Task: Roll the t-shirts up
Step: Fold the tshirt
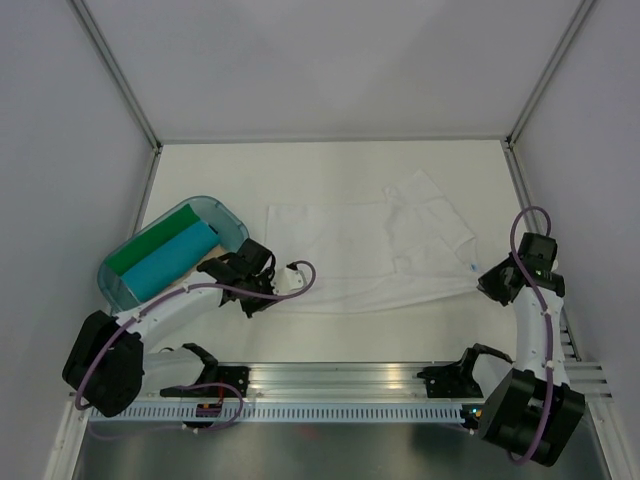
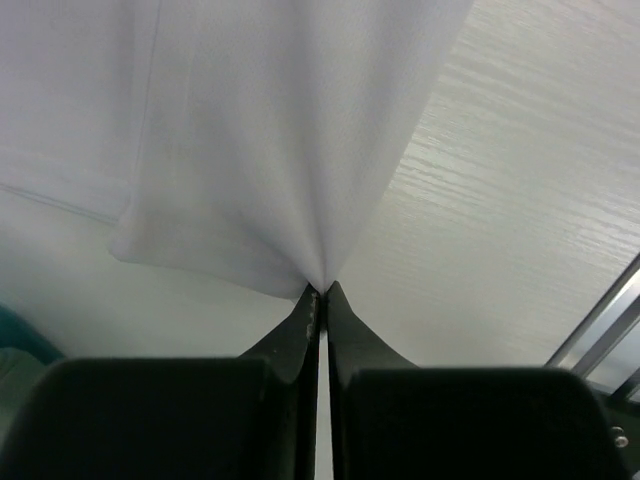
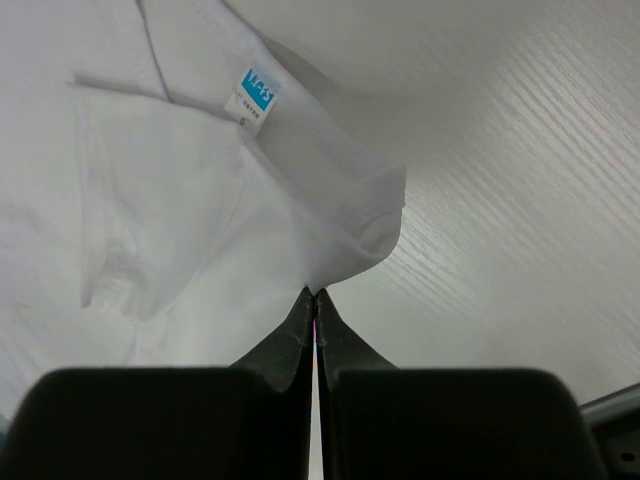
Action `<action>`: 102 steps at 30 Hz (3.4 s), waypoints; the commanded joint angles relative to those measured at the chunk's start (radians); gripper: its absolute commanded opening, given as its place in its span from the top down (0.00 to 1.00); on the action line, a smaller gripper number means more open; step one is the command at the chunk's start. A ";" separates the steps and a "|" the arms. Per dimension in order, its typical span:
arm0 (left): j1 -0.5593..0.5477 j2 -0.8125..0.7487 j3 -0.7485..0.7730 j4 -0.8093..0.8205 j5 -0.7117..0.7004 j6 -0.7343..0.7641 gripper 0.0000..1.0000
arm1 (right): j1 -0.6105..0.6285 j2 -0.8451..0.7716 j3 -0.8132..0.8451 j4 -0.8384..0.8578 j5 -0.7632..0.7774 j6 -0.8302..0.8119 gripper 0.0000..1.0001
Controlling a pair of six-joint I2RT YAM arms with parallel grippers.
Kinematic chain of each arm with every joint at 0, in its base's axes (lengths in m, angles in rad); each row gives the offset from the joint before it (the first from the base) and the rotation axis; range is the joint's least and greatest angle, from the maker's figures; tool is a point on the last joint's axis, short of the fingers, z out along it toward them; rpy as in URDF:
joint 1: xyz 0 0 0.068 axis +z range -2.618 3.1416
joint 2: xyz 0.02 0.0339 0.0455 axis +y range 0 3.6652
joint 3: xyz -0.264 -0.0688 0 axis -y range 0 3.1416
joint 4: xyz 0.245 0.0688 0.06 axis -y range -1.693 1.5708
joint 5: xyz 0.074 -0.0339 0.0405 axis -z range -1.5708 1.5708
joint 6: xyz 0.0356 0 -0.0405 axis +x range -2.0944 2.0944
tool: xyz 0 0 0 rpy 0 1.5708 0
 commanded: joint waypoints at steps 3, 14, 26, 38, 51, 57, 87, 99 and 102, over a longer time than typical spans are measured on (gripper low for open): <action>-0.003 -0.057 0.018 -0.130 0.089 0.075 0.95 | -0.005 -0.070 0.081 -0.135 -0.031 -0.017 0.99; 0.035 0.062 0.389 -0.140 0.048 -0.121 0.40 | -0.005 -0.044 0.261 -0.041 -0.015 -0.023 0.24; 0.266 0.784 1.161 -0.111 -0.072 -0.362 0.42 | 0.226 0.740 0.849 0.260 0.032 -0.130 0.30; 0.322 1.033 1.288 -0.137 -0.095 -0.391 0.39 | 0.383 1.430 1.447 0.148 0.044 -0.290 0.41; 0.341 1.105 1.276 -0.137 -0.008 -0.388 0.47 | 0.400 1.496 1.389 0.190 0.012 -0.299 0.63; 0.342 1.081 1.227 -0.140 0.028 -0.376 0.72 | 0.400 1.429 1.317 0.240 -0.003 -0.270 0.99; 0.330 0.575 0.768 -0.086 0.238 -0.045 0.98 | 0.390 0.450 0.385 0.427 0.086 -0.159 1.00; 0.325 0.426 0.567 -0.037 0.242 0.035 0.98 | 0.387 0.183 0.142 0.337 0.253 -0.139 1.00; 0.324 0.414 0.549 -0.035 0.241 0.038 0.98 | 0.386 0.160 0.131 0.306 0.259 -0.135 1.00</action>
